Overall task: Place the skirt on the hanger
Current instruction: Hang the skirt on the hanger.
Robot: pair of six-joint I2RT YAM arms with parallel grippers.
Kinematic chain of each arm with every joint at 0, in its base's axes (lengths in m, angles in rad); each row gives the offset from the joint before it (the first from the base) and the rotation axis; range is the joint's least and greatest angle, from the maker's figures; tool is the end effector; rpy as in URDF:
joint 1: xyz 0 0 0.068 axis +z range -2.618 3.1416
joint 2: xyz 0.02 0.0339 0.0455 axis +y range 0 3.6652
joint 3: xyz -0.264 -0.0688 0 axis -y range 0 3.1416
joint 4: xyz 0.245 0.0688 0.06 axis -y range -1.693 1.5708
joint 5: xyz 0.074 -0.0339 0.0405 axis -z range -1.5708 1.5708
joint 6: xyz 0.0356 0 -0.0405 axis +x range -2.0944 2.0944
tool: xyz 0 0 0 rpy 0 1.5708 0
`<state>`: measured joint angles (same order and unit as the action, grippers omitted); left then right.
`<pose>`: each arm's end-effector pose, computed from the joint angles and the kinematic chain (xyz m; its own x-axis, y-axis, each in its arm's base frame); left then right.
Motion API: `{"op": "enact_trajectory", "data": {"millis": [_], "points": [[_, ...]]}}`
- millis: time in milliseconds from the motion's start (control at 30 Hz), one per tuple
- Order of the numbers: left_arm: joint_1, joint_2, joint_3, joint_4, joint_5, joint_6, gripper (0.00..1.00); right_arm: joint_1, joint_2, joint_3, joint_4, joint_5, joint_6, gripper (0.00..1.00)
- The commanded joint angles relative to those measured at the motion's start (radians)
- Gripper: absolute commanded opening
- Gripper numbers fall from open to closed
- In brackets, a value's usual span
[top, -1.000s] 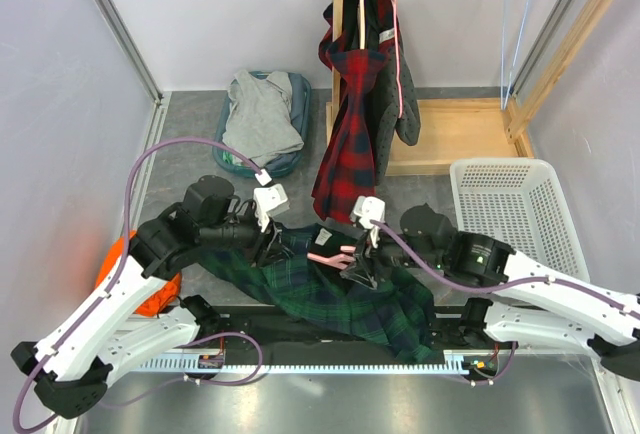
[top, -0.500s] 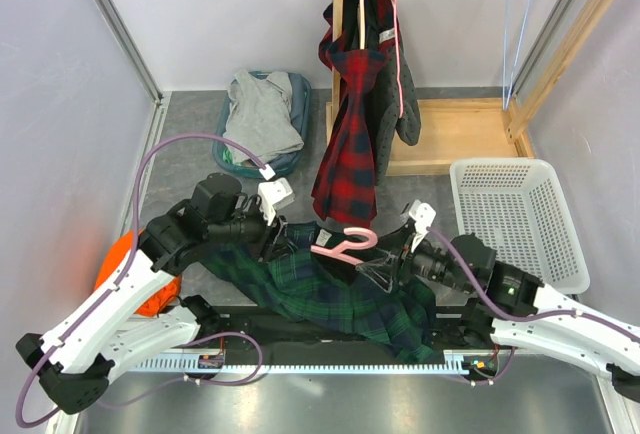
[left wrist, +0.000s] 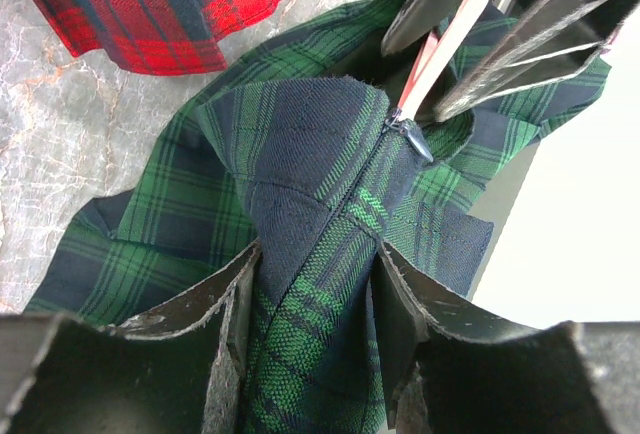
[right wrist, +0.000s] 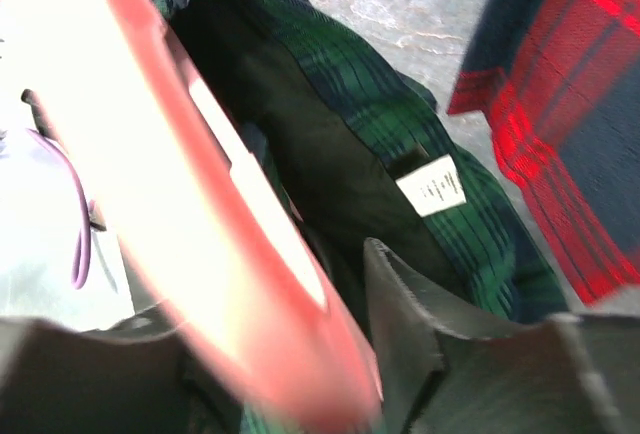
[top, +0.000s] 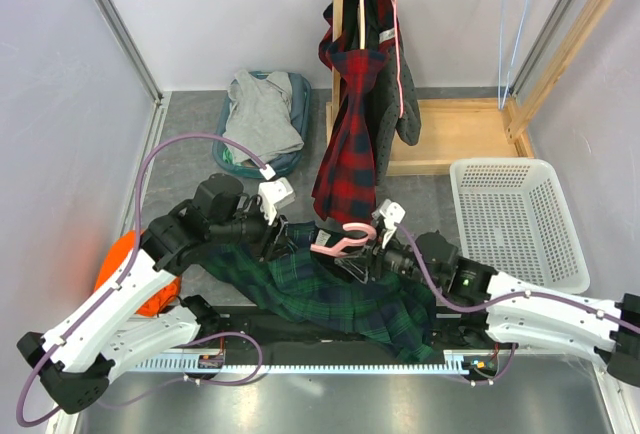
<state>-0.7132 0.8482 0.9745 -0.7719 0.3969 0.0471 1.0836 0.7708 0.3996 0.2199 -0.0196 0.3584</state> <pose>0.1167 -0.1192 0.3376 -0.4151 0.4165 -0.8088 0.8574 0.4764 -0.1947 0.0879 0.1674 0.2480 -0.3792 0.0335 -0.9247 -0.8111 0.4690 0.3495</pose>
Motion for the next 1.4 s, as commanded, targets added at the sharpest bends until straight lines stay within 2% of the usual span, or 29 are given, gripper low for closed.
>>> {"op": "enact_trajectory", "data": {"millis": [0, 67, 167, 200, 267, 300, 333, 500, 600, 667, 700, 733, 767, 800, 1000, 1367], "points": [[0.000, -0.021, -0.007, 0.052, -0.023, -0.024, 0.02, 0.002, 0.076, -0.001, 0.183, -0.039, -0.007, 0.48], [-0.002, -0.023, -0.005, 0.052, -0.029, -0.024, 0.02, 0.002, 0.106, -0.002, 0.211, -0.058, -0.004, 0.42], [0.000, -0.026, -0.008, 0.052, -0.035, -0.029, 0.02, 0.002, 0.137, 0.005, 0.214, -0.077, 0.001, 0.28], [0.000, -0.028, -0.008, 0.052, -0.041, -0.030, 0.02, 0.002, 0.142, 0.013, 0.210, -0.080, 0.002, 0.21], [0.000, -0.028, -0.010, 0.052, -0.047, -0.029, 0.02, 0.002, 0.154, 0.033, 0.173, -0.089, -0.004, 0.12], [0.000, -0.029, -0.011, 0.052, -0.056, -0.032, 0.02, 0.002, 0.157, 0.041, 0.162, -0.092, -0.009, 0.01], [0.000, -0.029, -0.010, 0.051, -0.061, -0.032, 0.02, 0.001, 0.153, 0.047, 0.139, -0.089, -0.019, 0.00], [0.001, -0.052, -0.005, 0.039, -0.192, -0.038, 0.02, 0.001, 0.064, 0.099, 0.001, -0.045, -0.064, 0.00], [0.000, -0.075, 0.004, 0.039, -0.211, -0.072, 0.02, 0.002, -0.007, 0.148, -0.098, -0.013, -0.093, 0.00], [0.000, -0.086, 0.016, 0.039, -0.219, -0.076, 0.16, 0.002, -0.037, 0.186, -0.145, -0.006, -0.114, 0.00], [0.001, -0.090, 0.021, 0.039, -0.227, -0.075, 0.27, 0.002, -0.060, 0.202, -0.183, -0.005, -0.119, 0.00], [0.000, -0.093, 0.027, 0.037, -0.237, -0.076, 0.42, 0.002, -0.070, 0.229, -0.201, -0.003, -0.124, 0.00], [0.000, -0.100, 0.039, 0.036, -0.242, -0.078, 0.47, 0.002, -0.077, 0.243, -0.217, -0.006, -0.134, 0.00], [0.000, -0.101, 0.047, 0.033, -0.239, -0.073, 0.58, 0.002, -0.091, 0.257, -0.255, -0.009, -0.137, 0.00], [0.000, -0.121, 0.095, 0.008, -0.303, -0.061, 0.71, 0.002, -0.128, 0.340, -0.324, -0.003, -0.168, 0.00], [0.000, -0.162, 0.187, 0.036, -0.299, -0.021, 0.84, 0.002, -0.054, 0.498, -0.413, -0.059, -0.219, 0.00]]}}
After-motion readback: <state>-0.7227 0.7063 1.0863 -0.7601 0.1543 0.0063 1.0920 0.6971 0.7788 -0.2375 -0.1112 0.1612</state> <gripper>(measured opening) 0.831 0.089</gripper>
